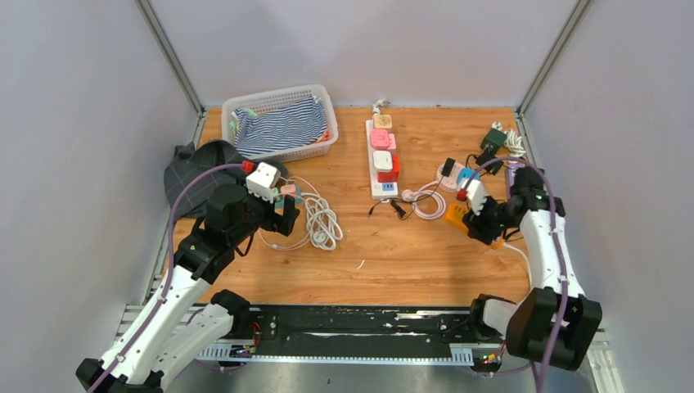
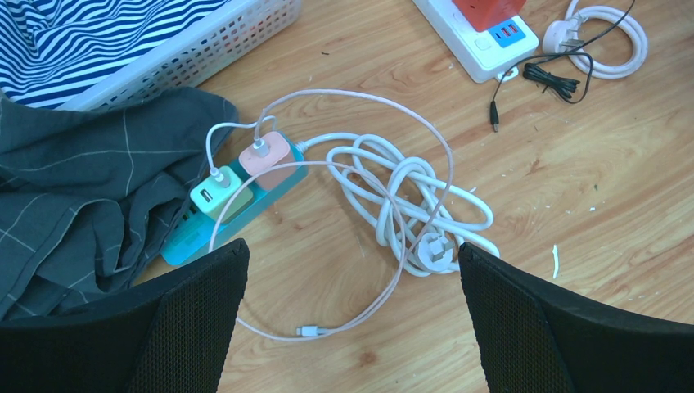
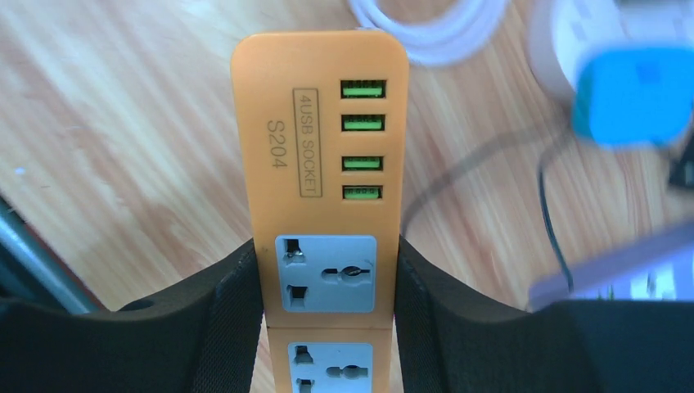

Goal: Pull the plug off the socket
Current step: Pick up the socket from the corner of the board, then place the socket at the corner of the board.

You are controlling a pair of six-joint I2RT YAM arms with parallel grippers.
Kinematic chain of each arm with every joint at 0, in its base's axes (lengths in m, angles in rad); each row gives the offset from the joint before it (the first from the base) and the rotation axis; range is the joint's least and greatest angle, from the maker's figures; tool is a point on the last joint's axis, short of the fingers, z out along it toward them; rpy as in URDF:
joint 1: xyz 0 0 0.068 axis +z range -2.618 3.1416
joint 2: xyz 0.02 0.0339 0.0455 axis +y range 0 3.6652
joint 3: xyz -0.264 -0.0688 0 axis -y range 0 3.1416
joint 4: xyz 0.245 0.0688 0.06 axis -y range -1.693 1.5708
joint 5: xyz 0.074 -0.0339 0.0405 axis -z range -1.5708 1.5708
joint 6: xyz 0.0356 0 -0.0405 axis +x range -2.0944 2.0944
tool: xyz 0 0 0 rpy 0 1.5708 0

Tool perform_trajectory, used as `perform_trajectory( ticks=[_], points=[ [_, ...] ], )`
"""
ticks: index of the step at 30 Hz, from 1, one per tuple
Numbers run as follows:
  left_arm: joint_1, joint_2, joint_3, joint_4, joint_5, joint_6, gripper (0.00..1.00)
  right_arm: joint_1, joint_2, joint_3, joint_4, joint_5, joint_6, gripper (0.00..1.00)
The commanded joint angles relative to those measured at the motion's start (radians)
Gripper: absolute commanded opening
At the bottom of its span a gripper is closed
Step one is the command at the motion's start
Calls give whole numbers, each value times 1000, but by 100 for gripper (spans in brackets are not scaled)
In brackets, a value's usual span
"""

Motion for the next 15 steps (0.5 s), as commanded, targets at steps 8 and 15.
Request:
perform_trajectory(
  ticks=[8,15],
  points=[
    [2,-3,-11,22,16,5,100,-465,80,-83,295,59,157,0],
    [2,-2,-11,23,23,5,100,-527,261,-35,344,91,85,3]
  ],
)
